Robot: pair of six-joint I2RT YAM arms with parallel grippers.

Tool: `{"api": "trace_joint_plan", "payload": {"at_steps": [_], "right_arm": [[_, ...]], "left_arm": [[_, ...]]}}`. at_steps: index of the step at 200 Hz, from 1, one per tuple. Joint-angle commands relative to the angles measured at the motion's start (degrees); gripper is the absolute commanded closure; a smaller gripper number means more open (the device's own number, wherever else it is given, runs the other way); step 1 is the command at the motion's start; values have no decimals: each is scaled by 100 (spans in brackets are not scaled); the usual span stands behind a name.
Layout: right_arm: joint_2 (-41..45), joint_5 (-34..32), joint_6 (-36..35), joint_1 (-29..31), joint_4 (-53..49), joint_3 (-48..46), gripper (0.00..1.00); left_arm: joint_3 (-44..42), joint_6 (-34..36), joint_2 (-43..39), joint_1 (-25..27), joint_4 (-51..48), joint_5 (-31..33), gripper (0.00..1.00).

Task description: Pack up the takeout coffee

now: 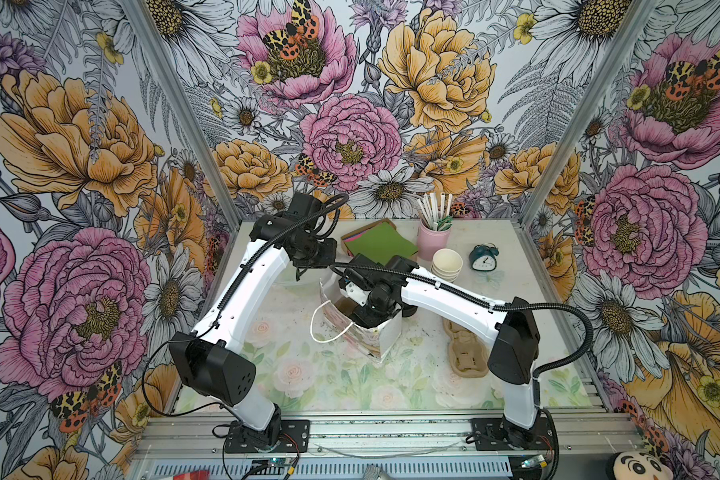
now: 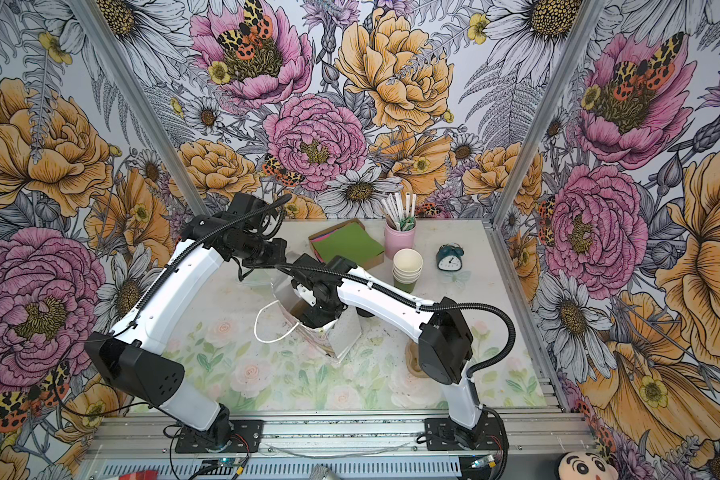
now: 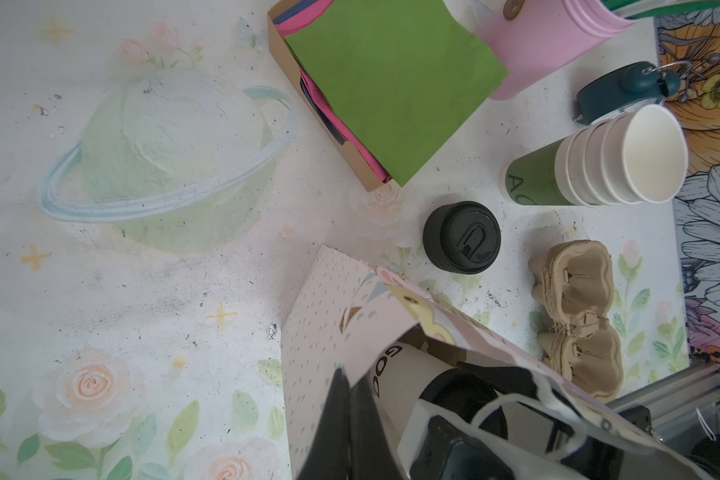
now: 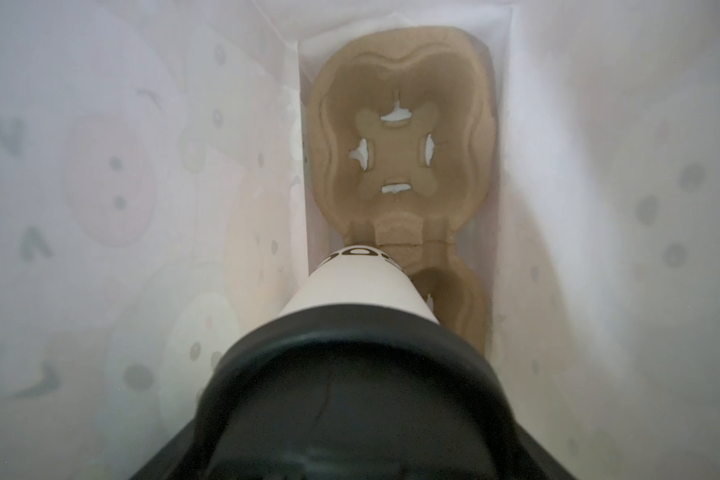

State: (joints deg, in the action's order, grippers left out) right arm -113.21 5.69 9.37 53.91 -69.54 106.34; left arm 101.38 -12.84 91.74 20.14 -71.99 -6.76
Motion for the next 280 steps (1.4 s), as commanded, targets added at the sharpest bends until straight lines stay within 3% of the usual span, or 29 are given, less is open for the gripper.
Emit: {"api": "trace_joint_plan", "payload": {"at_steps": [1,196,280], "right_arm": [[-41,169,8,6,-91,-34,16],[-120,91,65,8,-88,363,1],[-175,-4,110,6,-90,706,1]], "left_arm": [[103,93,81,64,-143,87,100],[110,88,83,165,-143,158,100],[92,76,76,209,-142,184,100]]}}
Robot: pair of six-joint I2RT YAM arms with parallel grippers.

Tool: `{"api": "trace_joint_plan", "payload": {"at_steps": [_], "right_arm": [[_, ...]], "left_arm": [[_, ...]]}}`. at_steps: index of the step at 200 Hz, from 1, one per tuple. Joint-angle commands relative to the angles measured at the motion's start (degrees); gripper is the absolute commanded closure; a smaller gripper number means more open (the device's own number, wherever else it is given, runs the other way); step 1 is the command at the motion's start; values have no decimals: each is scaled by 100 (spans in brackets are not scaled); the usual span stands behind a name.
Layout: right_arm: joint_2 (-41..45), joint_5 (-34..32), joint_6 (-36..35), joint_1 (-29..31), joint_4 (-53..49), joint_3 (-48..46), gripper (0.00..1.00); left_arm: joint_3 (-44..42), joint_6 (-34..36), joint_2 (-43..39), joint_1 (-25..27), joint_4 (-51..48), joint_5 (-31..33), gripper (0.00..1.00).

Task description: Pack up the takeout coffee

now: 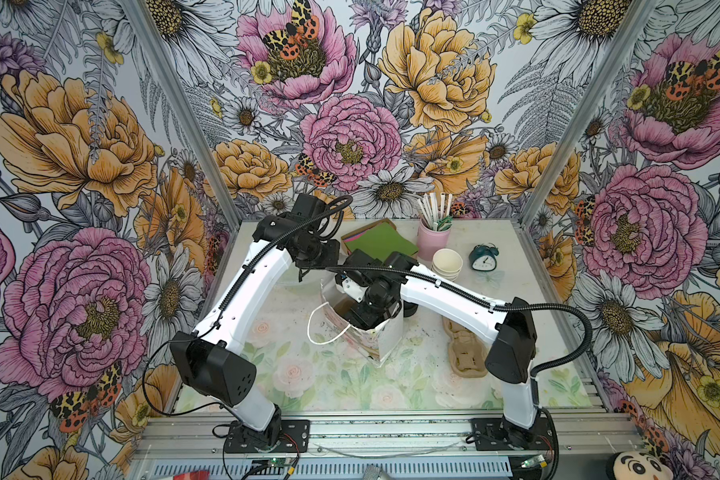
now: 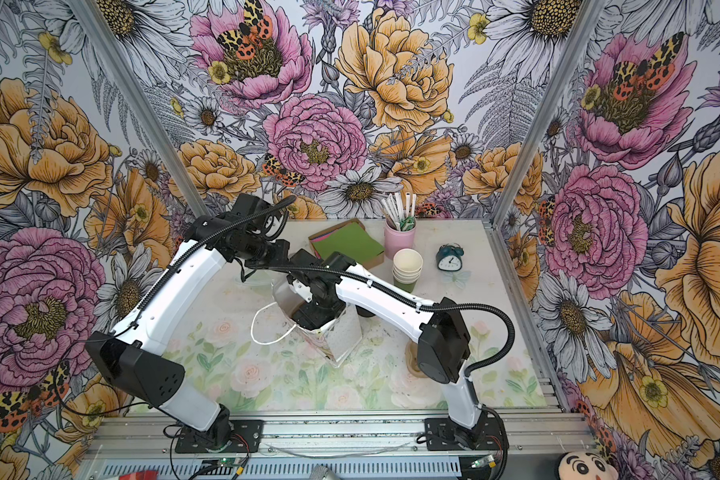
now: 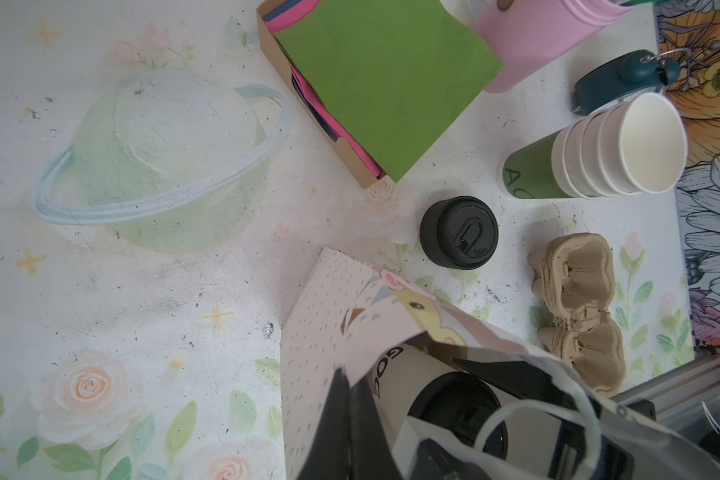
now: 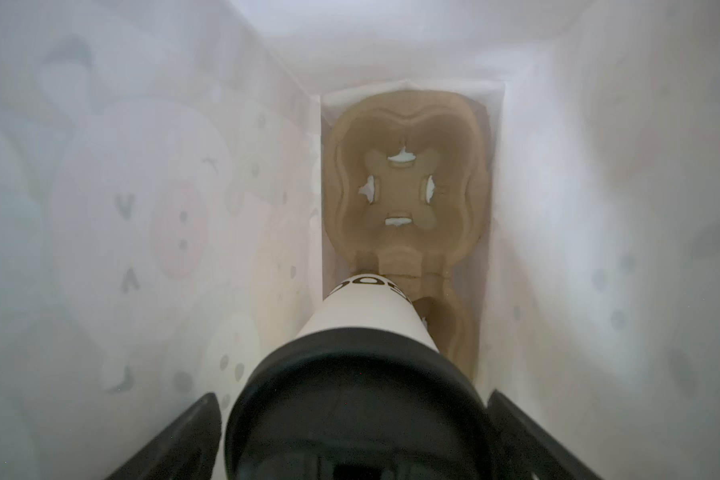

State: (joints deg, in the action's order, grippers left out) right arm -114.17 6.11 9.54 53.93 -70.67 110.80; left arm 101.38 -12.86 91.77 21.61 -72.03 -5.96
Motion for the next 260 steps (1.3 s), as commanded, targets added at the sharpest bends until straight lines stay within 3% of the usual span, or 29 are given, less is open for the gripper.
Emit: {"api": "trace_joint_plan", "payload": {"at_steps": [1,260], "right_arm": [[-75,-47,92,4,21,263,1],[-90,-381,246,12,27,1136,0]], "left_arm": [[88,76,72,67,-137,103,100],[76,56,45,190,-139,228,100]]}}
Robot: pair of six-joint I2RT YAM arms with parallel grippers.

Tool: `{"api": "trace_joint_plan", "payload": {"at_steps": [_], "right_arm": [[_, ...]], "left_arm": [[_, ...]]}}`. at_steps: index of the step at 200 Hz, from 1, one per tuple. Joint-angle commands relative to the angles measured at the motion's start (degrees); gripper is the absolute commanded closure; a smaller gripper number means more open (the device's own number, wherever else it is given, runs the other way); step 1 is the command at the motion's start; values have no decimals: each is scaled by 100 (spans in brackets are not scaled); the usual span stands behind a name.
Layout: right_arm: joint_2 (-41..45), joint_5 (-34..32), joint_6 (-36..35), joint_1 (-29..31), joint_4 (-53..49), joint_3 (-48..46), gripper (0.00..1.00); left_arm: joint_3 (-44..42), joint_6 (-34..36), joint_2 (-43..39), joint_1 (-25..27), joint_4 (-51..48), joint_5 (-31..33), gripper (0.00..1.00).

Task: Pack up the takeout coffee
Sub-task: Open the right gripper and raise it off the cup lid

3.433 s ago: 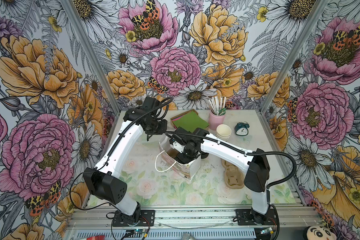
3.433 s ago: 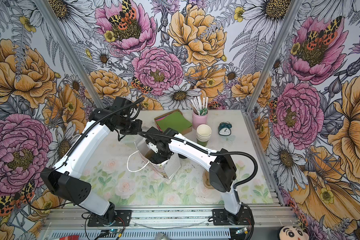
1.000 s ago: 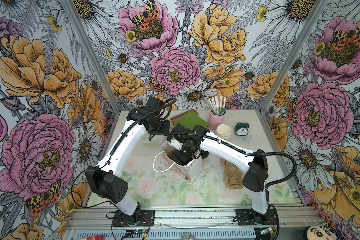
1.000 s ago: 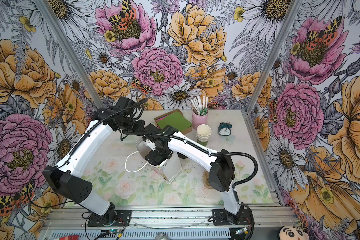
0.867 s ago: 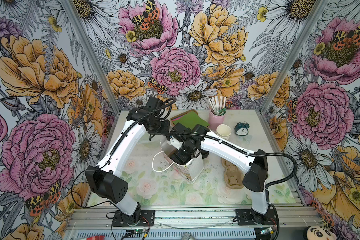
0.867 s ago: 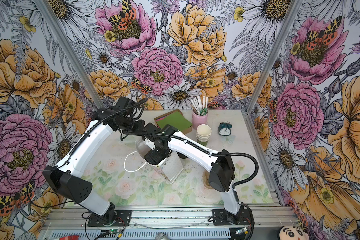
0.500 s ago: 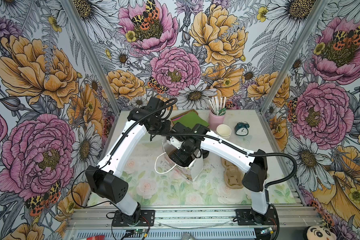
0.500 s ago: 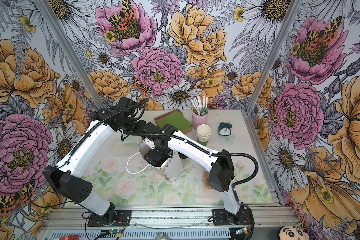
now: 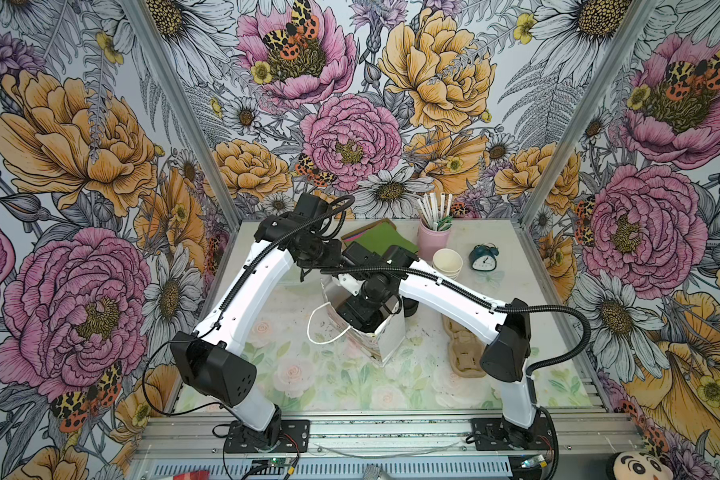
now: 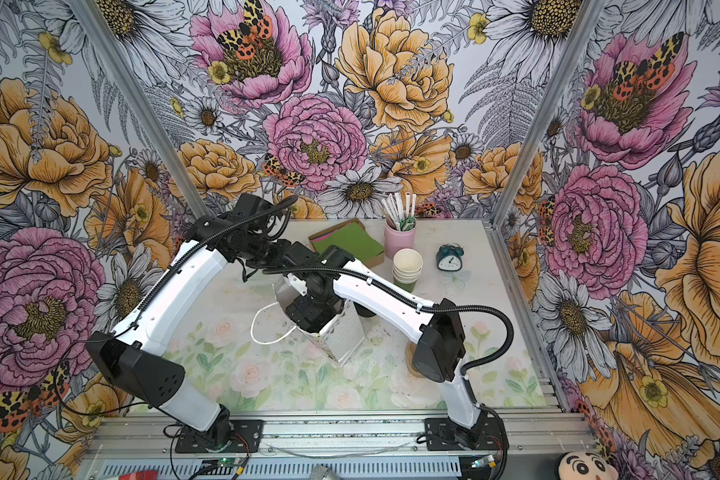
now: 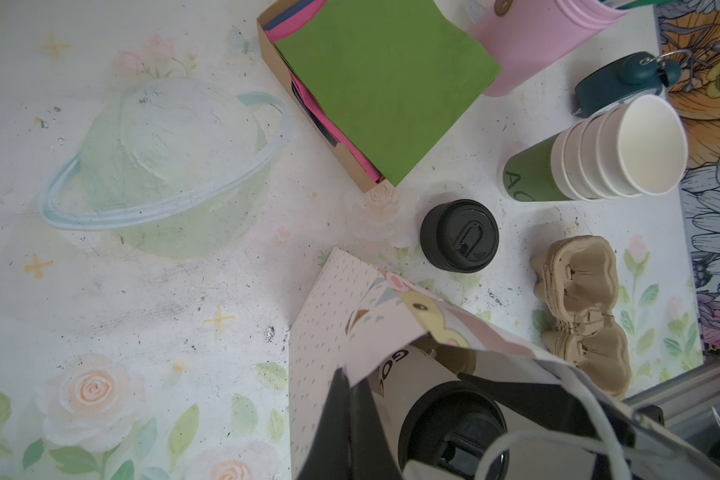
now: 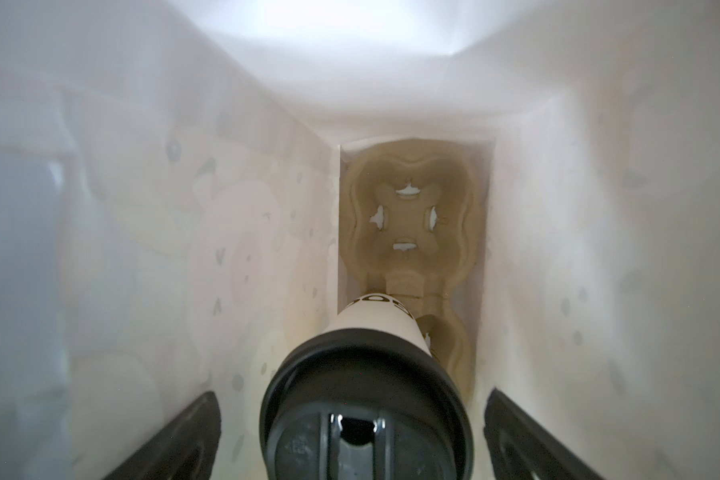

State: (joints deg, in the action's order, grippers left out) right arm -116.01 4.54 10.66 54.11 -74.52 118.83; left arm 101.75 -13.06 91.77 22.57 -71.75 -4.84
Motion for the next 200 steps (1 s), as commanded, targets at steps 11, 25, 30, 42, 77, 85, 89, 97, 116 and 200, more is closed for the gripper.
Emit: {"api": "trace_joint_plan", "payload": {"at_steps": [11,25,30,42,77,85,89,97,116,200], "right_arm": [[109,-266,125,-2,412,354,1],[113,-286,113,-5,412,370,1],[113,-298,112,-4,412,379,1],[122,-360,106,-5,416,374,1],[98,-512,162,-5,412,390,10],[96,-534,180,-5,412,403,12],[96,-545,190,-4,412,401,13],[89,-546,200,-5,416,403,16],[96,-583,226,5,426,413,23],[123,-814,278,-4,421,515,41]], "left_arm": [[23,73,47,98,-167,122,100],[22,69,48,98,-167,121,100],[20,72,44,90,-164,115,100],[23,75,39,95,-167,122,100],[13,62,11,98,-167,135,100],[2,60,10,95,-170,137,100],[2,59,10,92,-170,133,100],[7,59,10,96,-169,140,100],[6,59,4,99,-168,141,100],[2,66,25,108,-166,157,100]]}}
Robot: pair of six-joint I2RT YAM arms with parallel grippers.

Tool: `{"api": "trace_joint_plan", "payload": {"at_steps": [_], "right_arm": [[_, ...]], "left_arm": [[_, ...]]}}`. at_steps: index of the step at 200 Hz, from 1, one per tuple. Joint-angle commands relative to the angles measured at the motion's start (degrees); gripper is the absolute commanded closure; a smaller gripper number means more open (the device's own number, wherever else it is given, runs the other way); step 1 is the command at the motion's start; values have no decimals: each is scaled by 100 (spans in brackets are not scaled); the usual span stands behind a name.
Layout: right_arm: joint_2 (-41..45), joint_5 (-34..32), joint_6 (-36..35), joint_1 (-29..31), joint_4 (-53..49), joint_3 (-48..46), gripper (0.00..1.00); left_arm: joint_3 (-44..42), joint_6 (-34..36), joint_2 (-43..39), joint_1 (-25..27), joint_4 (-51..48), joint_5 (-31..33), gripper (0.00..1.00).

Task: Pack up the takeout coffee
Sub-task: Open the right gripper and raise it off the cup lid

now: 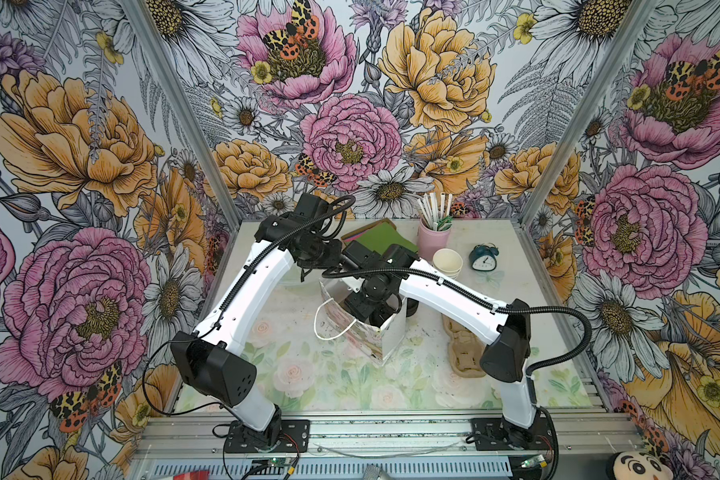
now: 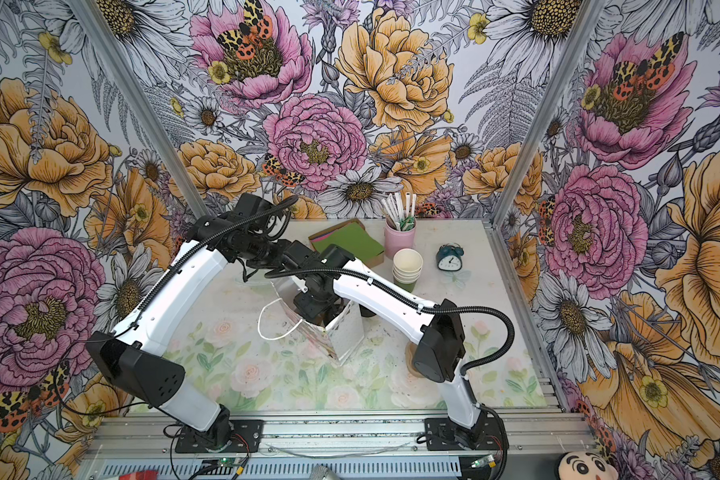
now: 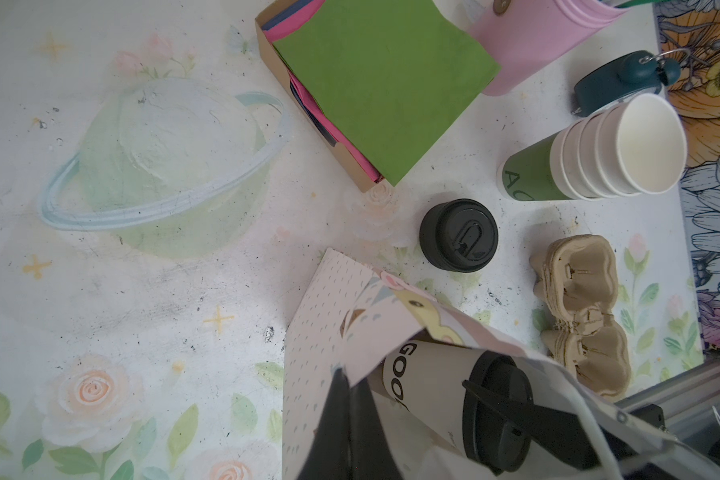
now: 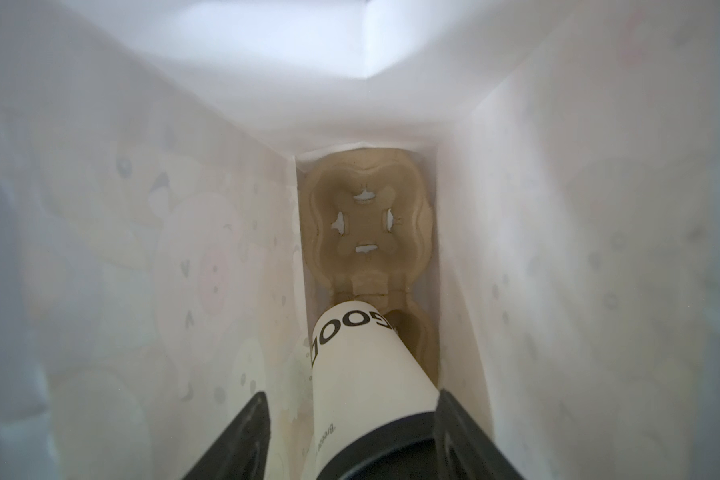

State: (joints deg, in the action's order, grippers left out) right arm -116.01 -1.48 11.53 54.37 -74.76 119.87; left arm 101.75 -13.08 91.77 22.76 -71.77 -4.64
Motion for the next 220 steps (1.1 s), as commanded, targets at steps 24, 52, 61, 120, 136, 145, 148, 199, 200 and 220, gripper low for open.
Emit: {"api": "trace_joint_plan", "payload": {"at_steps": [24,52,61,120,136,145,148,199,200,220], "right_arm": [[113,-239,202,-31,437,483,46],[182,-285,249,-23,445,569,54],[216,-287,241,-22,439,582,56],[438,-358,211,-13,446,590,61],[443,-345,215,-14,444,512,61],[438,-321,223,-9,445,434,61],[438,-312,227,-13,438,398,61],[594,-191,209,-19,455,-357,64],[595,-184,205,-17,454,-367,64],[664,-187,196,-17,497,-441,67]], "left_arm": [[0,77,9,87,-164,157,100],[-11,78,8,86,-162,148,100],[-24,77,17,88,-163,148,100],[13,78,70,76,-167,148,100],[25,73,70,64,-156,130,100],[29,77,78,40,-159,85,100],[35,62,76,30,-154,58,100],[33,77,41,-327,-158,-464,100],[40,78,37,-330,-156,-470,100],[14,96,39,-362,-154,-542,100]]}}
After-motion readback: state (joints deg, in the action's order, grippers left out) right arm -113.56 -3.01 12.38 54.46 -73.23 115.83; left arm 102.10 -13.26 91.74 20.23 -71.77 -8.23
